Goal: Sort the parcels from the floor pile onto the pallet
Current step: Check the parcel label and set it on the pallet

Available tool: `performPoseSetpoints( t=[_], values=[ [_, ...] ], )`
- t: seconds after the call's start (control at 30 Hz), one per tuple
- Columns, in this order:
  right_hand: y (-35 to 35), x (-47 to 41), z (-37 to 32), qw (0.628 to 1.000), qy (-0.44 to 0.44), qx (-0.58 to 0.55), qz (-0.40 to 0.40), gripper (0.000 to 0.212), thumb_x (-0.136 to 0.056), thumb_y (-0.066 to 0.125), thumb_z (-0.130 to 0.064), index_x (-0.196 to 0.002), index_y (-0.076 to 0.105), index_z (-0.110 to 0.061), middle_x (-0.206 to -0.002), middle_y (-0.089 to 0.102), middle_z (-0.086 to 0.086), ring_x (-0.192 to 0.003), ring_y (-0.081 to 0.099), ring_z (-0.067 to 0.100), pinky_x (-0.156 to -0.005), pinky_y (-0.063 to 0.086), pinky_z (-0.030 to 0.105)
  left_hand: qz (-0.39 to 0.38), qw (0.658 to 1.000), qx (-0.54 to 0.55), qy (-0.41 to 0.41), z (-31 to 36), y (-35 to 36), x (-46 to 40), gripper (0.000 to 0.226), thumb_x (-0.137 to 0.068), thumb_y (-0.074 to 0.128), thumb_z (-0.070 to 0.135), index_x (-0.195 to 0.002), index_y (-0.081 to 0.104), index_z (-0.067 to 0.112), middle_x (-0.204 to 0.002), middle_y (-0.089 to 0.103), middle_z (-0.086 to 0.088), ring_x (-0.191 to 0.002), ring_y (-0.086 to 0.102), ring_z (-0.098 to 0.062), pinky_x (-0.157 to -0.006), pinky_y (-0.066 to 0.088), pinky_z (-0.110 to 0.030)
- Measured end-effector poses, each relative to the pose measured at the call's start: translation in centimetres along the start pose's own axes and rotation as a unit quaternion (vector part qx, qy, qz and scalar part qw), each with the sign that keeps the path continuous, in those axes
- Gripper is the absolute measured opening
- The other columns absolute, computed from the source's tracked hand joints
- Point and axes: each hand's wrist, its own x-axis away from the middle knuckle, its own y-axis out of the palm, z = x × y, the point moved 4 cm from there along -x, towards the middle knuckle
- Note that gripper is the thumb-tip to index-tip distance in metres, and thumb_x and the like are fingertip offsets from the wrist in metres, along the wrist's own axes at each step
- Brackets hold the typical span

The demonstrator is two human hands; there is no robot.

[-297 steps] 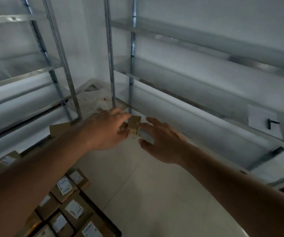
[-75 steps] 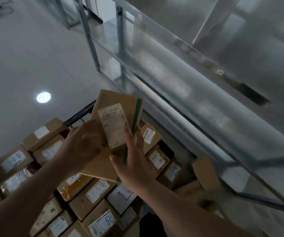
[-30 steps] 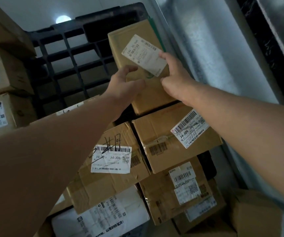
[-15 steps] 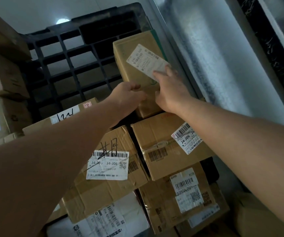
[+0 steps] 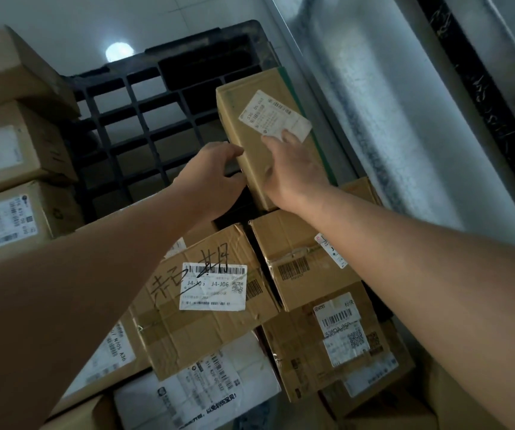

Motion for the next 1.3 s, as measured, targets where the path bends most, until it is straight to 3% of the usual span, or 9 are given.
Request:
performPoseSetpoints(
  t=[0.07, 0.27, 0.43, 0.6, 0.7, 0.83, 1.0, 1.17, 1.3],
  values=[
    [-0.7, 1.2, -1.3, 1.000, -0.005, -0.015, 0.006, 0.062, -0.094, 0.068, -0.014, -0.152, 0.046, -0.020, -0.151, 0.043, 0.009, -0.137, 0.045, 0.031, -0.106, 0.047, 0.044, 0.010, 0.998, -0.059, 0.029, 0.6, -1.4, 0.8, 0.054, -0.100, 0.060, 0.021, -0.153, 0.047, 0.026, -0.161, 0.038, 0.004, -0.141, 0.043, -0.022, -0.109, 0.037, -0.035],
    [-4.6, 5.9, -5.8, 0.999, -0.022, -0.032, 0.033, 0.054, -0.098, 0.063, -0.012, -0.150, 0.049, -0.014, -0.141, 0.051, 0.008, -0.127, 0.053, 0.028, -0.107, 0.049, 0.043, 0.018, 0.987, -0.137, 0.083, 2.7, -6.2, 4.3, 0.054, -0.099, 0.063, 0.026, -0.151, 0.048, 0.024, -0.157, 0.041, 0.004, -0.138, 0.046, -0.021, -0.098, 0.031, -0.026],
    [-8.7, 11.2, -10.0, 0.997, -0.012, -0.057, 0.055, 0.050, -0.101, 0.059, -0.016, -0.150, 0.048, -0.013, -0.147, 0.047, 0.011, -0.134, 0.050, 0.032, -0.111, 0.046, 0.052, 0.009, 0.972, -0.188, 0.142, 5.3, -10.7, 9.1, 0.055, -0.100, 0.062, 0.031, -0.151, 0.046, 0.022, -0.158, 0.037, 0.004, -0.129, 0.053, -0.025, -0.091, 0.040, -0.030],
    [-14.2, 19.3, -15.7, 0.990, 0.017, -0.057, 0.126, 0.050, -0.104, 0.055, -0.025, -0.153, 0.045, -0.018, -0.153, 0.047, 0.009, -0.133, 0.054, 0.031, -0.103, 0.053, 0.052, -0.009, 0.937, -0.270, 0.221, 9.5, -17.5, 16.9, 0.063, -0.102, 0.055, 0.043, -0.158, 0.034, 0.023, -0.166, 0.022, 0.002, -0.140, 0.045, -0.032, -0.106, 0.047, -0.046],
    [-18.6, 25.9, -19.7, 0.983, 0.030, -0.067, 0.170, 0.054, -0.105, 0.055, -0.029, -0.156, 0.041, -0.020, -0.156, 0.044, 0.007, -0.138, 0.049, 0.028, -0.109, 0.049, 0.049, -0.007, 0.910, -0.305, 0.280, 12.8, -23.0, 23.3, 0.066, -0.101, 0.053, 0.047, -0.159, 0.031, 0.024, -0.168, 0.021, -0.001, -0.145, 0.039, -0.033, -0.111, 0.043, -0.053],
    [-24.7, 36.9, -25.8, 0.969, 0.055, -0.068, 0.232, 0.056, -0.106, 0.056, -0.033, -0.158, 0.038, -0.021, -0.159, 0.041, 0.008, -0.139, 0.049, 0.029, -0.109, 0.044, 0.037, 0.012, 0.868, -0.337, 0.364, 17.3, -30.5, 33.4, 0.062, -0.101, 0.058, 0.042, -0.156, 0.037, 0.022, -0.163, 0.031, -0.005, -0.139, 0.045, -0.033, -0.108, 0.043, -0.050],
    [-31.3, 52.0, -33.1, 0.955, 0.098, -0.056, 0.275, 0.058, -0.107, 0.050, -0.042, -0.161, 0.035, -0.025, -0.168, 0.033, 0.006, -0.150, 0.038, 0.027, -0.118, 0.040, 0.048, 0.020, 0.820, -0.348, 0.454, 23.0, -37.9, 47.3, 0.066, -0.100, 0.055, 0.047, -0.156, 0.036, 0.019, -0.163, 0.033, -0.009, -0.140, 0.046, -0.035, -0.109, 0.043, -0.052],
    [-35.0, 65.9, -37.0, 0.941, 0.124, -0.022, 0.313, 0.055, -0.107, 0.052, -0.043, -0.157, 0.041, -0.025, -0.161, 0.041, 0.002, -0.141, 0.048, 0.025, -0.108, 0.043, 0.039, 0.005, 0.783, -0.353, 0.512, 26.8, -40.3, 60.1, 0.066, -0.100, 0.056, 0.048, -0.156, 0.037, 0.018, -0.163, 0.034, -0.009, -0.139, 0.048, -0.036, -0.108, 0.046, -0.054],
    [-35.9, 75.6, -38.0, 0.932, 0.151, 0.000, 0.330, 0.057, -0.105, 0.054, -0.047, -0.156, 0.042, -0.026, -0.160, 0.043, 0.001, -0.139, 0.051, 0.026, -0.108, 0.049, 0.045, -0.008, 0.749, -0.359, 0.556, 28.9, -39.3, 69.0, 0.068, -0.099, 0.055, 0.051, -0.155, 0.037, 0.018, -0.162, 0.035, -0.009, -0.139, 0.048, -0.035, -0.107, 0.047, -0.056]
  ],
)
